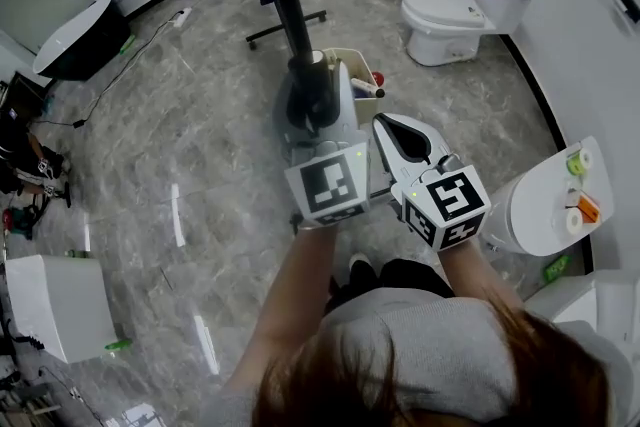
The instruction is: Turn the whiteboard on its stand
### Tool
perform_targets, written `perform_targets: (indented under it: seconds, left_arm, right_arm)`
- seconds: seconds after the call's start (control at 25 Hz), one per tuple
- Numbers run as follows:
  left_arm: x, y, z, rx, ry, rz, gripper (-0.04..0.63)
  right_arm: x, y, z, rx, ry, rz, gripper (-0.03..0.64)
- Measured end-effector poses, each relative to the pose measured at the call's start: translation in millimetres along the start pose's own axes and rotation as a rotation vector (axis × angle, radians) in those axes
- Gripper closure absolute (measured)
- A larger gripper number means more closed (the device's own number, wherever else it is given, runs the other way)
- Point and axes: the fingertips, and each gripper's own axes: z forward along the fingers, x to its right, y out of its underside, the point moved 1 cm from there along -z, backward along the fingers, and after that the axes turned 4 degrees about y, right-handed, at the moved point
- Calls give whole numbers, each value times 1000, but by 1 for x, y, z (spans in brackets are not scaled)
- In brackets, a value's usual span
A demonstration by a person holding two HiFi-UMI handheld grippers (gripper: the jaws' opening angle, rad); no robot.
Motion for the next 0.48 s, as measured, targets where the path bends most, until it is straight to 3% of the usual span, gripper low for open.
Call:
perform_targets:
  seconds: [0.16,0.48]
  left_arm:
    - [21,17,-37,-11,-4,2,407]
    - [40,-8,-69,42,-15,20,411]
  right_arm:
    - [-3,-3,-39,48,-12,-24,614]
    - [-18,17,-63,-38,-66,-80,614]
